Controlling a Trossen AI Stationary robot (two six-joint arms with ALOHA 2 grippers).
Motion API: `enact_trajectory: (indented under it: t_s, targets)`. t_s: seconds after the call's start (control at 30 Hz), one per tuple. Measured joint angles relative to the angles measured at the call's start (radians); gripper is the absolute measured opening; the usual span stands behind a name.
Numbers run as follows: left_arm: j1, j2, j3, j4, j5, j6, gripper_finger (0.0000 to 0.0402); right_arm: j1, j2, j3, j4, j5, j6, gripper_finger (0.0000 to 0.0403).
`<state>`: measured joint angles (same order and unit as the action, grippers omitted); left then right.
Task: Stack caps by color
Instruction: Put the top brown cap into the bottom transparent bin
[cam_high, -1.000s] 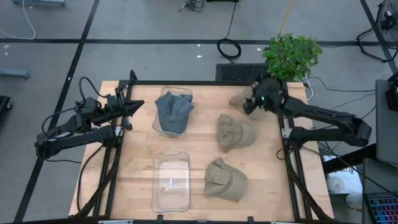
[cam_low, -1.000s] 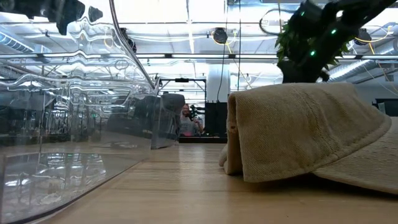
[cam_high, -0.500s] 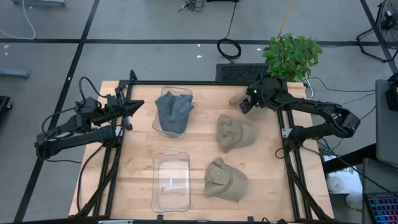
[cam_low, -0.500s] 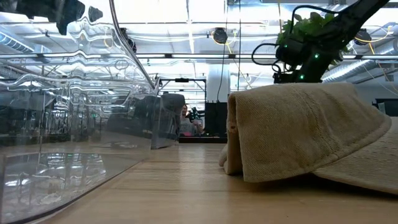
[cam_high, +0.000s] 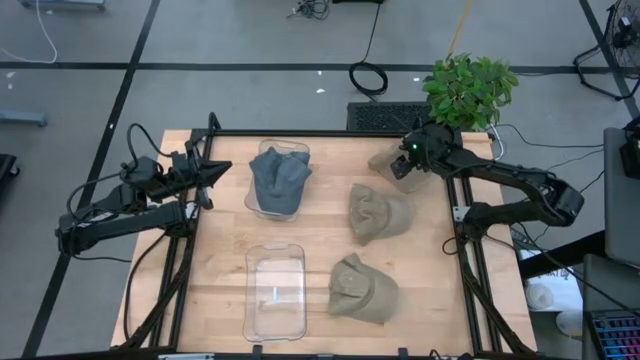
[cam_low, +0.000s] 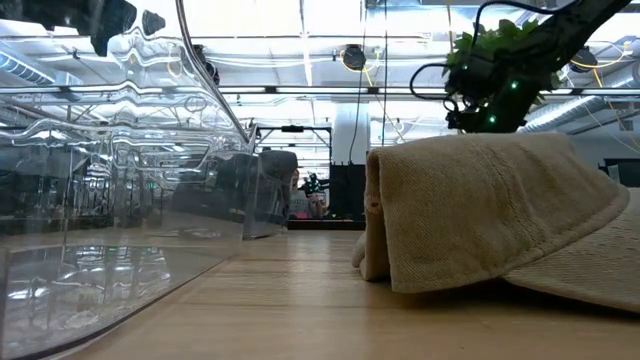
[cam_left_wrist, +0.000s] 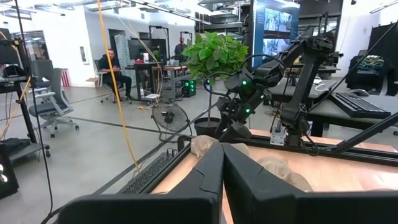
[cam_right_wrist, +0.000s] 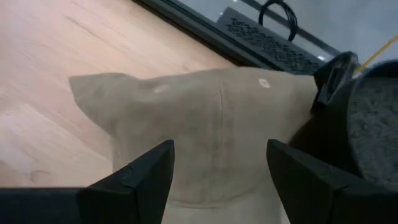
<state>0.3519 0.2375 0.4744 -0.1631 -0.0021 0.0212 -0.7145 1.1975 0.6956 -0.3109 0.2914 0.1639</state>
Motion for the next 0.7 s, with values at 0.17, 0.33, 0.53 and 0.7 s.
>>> enact_trajectory:
  t_s: [0.17, 0.33, 0.53, 0.7]
  targets:
    - [0.000, 0.000, 0.000, 0.000, 0.000, 0.000, 0.0017, -0.005, 0.033, 0.000, -0.014, -0.021, 0.001, 0.0242]
    - [0.000, 0.000, 0.000, 0.000, 0.000, 0.000, 0.0017, -0.027, 0.091, 0.000, -0.002, -0.007, 0.004, 0.0242]
    - [0.000, 0.000, 0.000, 0.000, 0.000, 0.000, 0.0017, -0.028, 0.151, 0.000, 0.000, -0.010, 0.006, 0.0242]
    - [0.000, 0.000, 0.000, 0.000, 0.000, 0.000, 0.0017, -0.028, 0.173, 0.001, 0.007, -0.045, 0.007, 0.0242]
